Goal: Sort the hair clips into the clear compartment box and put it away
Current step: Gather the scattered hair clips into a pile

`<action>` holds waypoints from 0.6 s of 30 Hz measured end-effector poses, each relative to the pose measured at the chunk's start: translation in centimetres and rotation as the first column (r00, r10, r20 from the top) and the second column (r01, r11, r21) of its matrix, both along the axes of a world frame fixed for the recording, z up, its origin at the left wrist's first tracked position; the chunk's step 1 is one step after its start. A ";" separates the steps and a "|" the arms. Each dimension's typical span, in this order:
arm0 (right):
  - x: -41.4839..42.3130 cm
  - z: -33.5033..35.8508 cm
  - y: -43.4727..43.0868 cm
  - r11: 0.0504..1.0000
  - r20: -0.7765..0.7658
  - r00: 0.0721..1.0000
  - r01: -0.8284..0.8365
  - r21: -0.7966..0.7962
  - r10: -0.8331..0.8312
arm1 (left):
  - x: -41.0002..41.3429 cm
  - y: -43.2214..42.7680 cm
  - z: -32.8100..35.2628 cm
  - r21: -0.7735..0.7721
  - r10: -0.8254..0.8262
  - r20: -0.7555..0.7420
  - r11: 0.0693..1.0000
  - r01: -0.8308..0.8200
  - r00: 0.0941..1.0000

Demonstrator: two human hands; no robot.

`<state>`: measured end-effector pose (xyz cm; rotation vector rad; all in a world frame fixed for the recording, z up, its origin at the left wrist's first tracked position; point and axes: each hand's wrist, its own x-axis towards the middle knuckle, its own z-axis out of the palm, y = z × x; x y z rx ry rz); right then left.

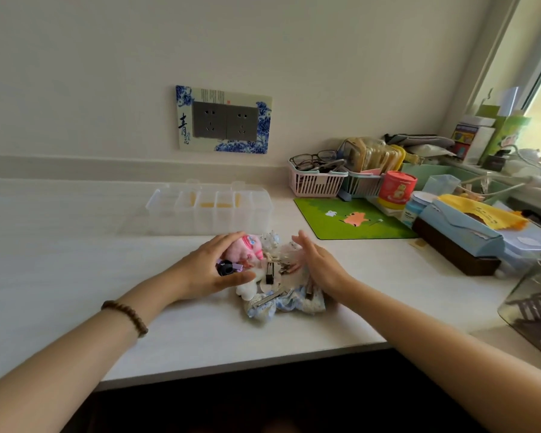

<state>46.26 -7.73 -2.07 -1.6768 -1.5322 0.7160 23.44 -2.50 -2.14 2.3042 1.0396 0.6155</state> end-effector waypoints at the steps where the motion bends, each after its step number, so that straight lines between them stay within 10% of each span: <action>1: -1.4 0.0 0.0 1.000 0.005 1.000 0.008 0.028 -0.008 | 0.0 -0.1 0.0 -0.002 -0.001 0.003 1.000 0.001 1.000; 7: -4.8 1.5 -1.5 0.982 -0.023 0.981 -0.191 -0.002 0.190 | -1.4 -1.0 0.6 0.024 0.009 -0.032 1.000 -0.009 0.999; 12: -2.4 1.6 -5.0 0.899 0.247 0.865 -0.418 -0.128 0.437 | -3.1 -3.1 0.5 0.040 -0.098 -0.169 0.994 0.107 0.981; 18: -3.8 -0.7 -3.9 0.930 0.503 0.790 -0.357 -0.086 0.350 | -3.4 -2.7 0.1 0.039 -0.074 -0.180 0.996 0.082 0.981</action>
